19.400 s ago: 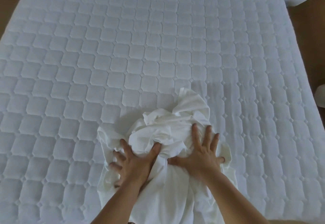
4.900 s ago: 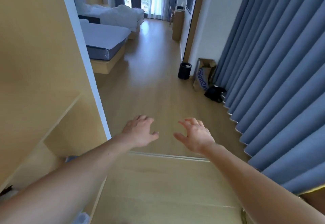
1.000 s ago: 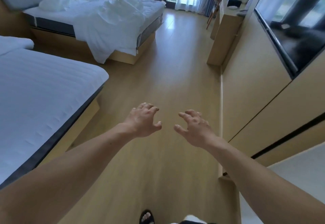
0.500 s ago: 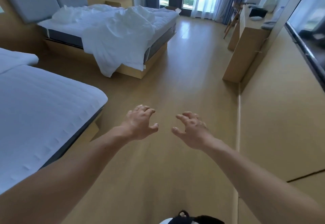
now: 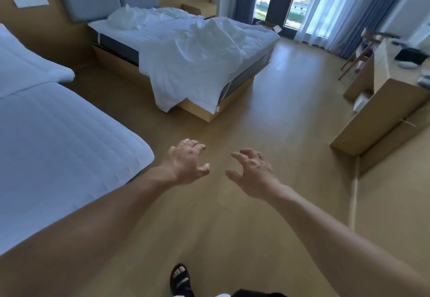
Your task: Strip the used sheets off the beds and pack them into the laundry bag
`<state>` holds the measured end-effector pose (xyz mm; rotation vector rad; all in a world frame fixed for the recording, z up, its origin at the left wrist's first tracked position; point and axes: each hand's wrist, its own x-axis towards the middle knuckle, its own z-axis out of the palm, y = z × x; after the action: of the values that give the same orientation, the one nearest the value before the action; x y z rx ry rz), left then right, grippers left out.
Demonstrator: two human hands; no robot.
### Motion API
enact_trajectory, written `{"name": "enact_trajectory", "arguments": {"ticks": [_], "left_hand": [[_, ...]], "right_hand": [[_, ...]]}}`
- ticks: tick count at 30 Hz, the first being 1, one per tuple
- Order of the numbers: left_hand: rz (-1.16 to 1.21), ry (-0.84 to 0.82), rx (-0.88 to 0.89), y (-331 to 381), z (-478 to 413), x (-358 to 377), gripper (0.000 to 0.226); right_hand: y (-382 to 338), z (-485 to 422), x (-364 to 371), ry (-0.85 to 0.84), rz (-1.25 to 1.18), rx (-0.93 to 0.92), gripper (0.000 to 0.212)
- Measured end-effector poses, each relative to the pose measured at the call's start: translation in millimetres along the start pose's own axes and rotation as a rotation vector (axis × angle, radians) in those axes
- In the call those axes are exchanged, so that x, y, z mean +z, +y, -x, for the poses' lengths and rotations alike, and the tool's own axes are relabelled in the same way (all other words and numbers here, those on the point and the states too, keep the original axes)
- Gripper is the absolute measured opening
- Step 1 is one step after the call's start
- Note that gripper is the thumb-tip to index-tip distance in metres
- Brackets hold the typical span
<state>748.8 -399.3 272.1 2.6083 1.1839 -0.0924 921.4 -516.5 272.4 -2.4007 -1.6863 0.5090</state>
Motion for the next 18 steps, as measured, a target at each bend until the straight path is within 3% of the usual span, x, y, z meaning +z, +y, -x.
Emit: {"name": "enact_trajectory", "arguments": {"ticks": [11, 18], "left_hand": [[-0.019, -0.022, -0.011, -74, -195, -56, 0.069], [0.001, 0.006, -0.137, -107, -327, -85, 0.069]], "right_hand": [[-9, -218, -39, -0.009, -0.022, -0.019, 0.064], [4, -376, -65, -0.050, -0.014, -0.110, 0.063]]}}
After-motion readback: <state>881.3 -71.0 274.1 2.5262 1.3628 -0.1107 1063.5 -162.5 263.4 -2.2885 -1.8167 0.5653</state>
